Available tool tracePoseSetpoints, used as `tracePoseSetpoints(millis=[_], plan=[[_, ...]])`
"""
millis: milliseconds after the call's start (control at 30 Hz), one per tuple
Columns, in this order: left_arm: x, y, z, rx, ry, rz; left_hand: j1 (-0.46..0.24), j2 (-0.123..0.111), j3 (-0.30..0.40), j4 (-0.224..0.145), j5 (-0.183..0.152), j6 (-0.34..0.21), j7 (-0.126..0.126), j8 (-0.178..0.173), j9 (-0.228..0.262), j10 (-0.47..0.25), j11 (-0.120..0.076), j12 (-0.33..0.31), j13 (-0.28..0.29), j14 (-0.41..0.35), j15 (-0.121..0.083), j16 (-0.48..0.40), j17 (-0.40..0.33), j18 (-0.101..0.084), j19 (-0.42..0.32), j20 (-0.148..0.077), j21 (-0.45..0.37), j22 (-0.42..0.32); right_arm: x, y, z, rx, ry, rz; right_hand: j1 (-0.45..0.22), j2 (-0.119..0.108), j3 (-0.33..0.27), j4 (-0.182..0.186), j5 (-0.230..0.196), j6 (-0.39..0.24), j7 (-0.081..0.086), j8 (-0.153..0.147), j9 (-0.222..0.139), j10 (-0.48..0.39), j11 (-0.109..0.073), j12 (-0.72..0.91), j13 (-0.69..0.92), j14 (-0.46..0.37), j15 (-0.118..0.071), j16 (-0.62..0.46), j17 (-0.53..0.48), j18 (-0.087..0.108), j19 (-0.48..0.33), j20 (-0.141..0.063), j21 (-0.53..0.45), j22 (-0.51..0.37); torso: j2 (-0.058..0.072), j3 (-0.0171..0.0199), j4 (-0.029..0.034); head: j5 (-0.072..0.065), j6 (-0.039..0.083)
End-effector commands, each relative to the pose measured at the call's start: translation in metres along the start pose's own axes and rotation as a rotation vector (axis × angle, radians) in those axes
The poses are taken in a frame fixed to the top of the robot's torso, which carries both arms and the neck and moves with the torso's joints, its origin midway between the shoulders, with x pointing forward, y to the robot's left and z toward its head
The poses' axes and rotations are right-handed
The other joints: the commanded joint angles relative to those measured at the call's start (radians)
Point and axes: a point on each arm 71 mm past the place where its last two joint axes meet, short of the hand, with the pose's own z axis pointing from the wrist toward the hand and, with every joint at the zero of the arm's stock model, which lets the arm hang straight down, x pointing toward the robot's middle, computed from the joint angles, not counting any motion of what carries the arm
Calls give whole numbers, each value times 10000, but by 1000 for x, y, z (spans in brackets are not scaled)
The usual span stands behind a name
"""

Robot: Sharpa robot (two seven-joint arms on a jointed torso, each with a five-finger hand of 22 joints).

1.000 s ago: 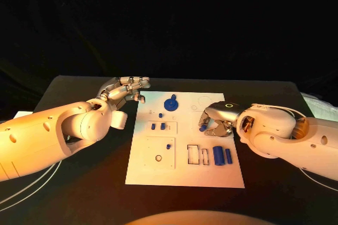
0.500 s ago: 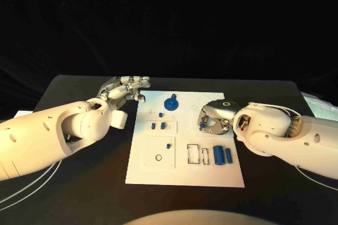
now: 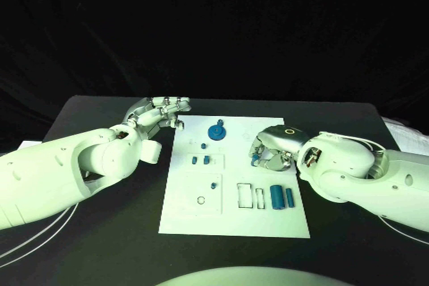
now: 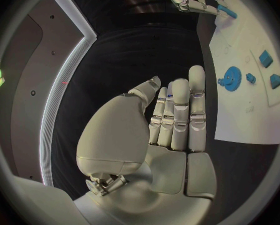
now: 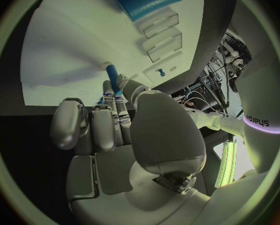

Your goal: Assemble the parts on the task board

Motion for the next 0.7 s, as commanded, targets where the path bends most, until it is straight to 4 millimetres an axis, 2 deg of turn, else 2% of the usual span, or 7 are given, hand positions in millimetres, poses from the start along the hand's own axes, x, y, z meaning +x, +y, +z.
tracePoseSetpoints(millis=[33, 200, 333, 467, 600, 700], plan=[[2, 0, 0, 49, 206, -51, 74, -6, -60, 6, 39, -57, 15, 20, -8, -62, -9, 64, -17, -42, 6, 62, 5, 185, 46, 4, -48, -8, -10, 16, -5, -597, -803, 628, 292, 115, 87, 2, 43, 79, 22, 0, 26, 68, 0, -38, 14, 450, -74, 42, -17, 102, 7, -71, 39, 0, -2, -3, 5, 28, -14], [2, 0, 1, 57, 228, -60, 74, -6, -60, 6, 39, -57, 15, 20, -8, -62, -9, 64, -17, -42, 6, 62, 5, 185, 46, 4, -48, -8, -16, 33, -8, -1129, -993, 1050, 296, 78, 146, -38, 64, 70, 39, -12, 28, 68, 12, -70, 14, 447, -64, 40, -19, 100, 6, -65, 40, 4, -8, -8, 16, 80, -8], [2, 0, 1, 58, 241, -65, 74, -6, -60, 6, 39, -57, 15, 20, -8, -62, -9, 64, -17, -42, 6, 62, 5, 185, 46, 4, -48, -8, -14, 48, -3, -1539, -879, 1407, 298, 65, 181, -58, 78, 66, 48, -19, 29, 69, 18, -86, 15, 446, -60, 40, -19, 102, 1, -61, 35, -5, -2, -15, -8, 157, -8], [3, 0, 1, 67, 273, -76, 74, -6, -60, 6, 39, -57, 15, 20, -8, -62, -9, 64, -17, -42, 6, 62, 5, 185, 46, 4, -48, -8, -4, 70, 3, -2082, -604, 1797, 293, 46, 228, -84, 100, 51, 66, -33, 29, 59, 32, -115, 14, 441, -51, 25, -43, 107, -11, -55, 17, -34, 1, -15, -3, 256, -18], [5, 0, 2, 67, 317, -92, 93, 7, -67, 2, 40, -57, 12, 27, -4, -65, -12, 79, -16, -40, 5, 72, 3, 186, 52, 6, -53, -13, 5, 89, 10, -2589, -372, 2024, 287, 33, 253, -100, 116, 40, 75, -42, 28, 48, 40, -135, 13, 437, -44, 16, -59, 112, -19, -51, 4, -57, 3, -5, 44, 272, -56], [6, 0, 2, 67, 344, -102, 93, 7, -67, 2, 40, -57, 12, 27, -4, -65, -12, 79, -16, -40, 5, 72, 3, 186, 52, 6, -53, -13, 14, 102, 17, -2908, -142, 2046, 277, 19, 269, -112, 130, 35, 82, -48, 28, 39, 48, -151, 12, 438, -39, 18, -56, 111, -20, -46, 4, -57, -10, -22, 50, 319, -65]])
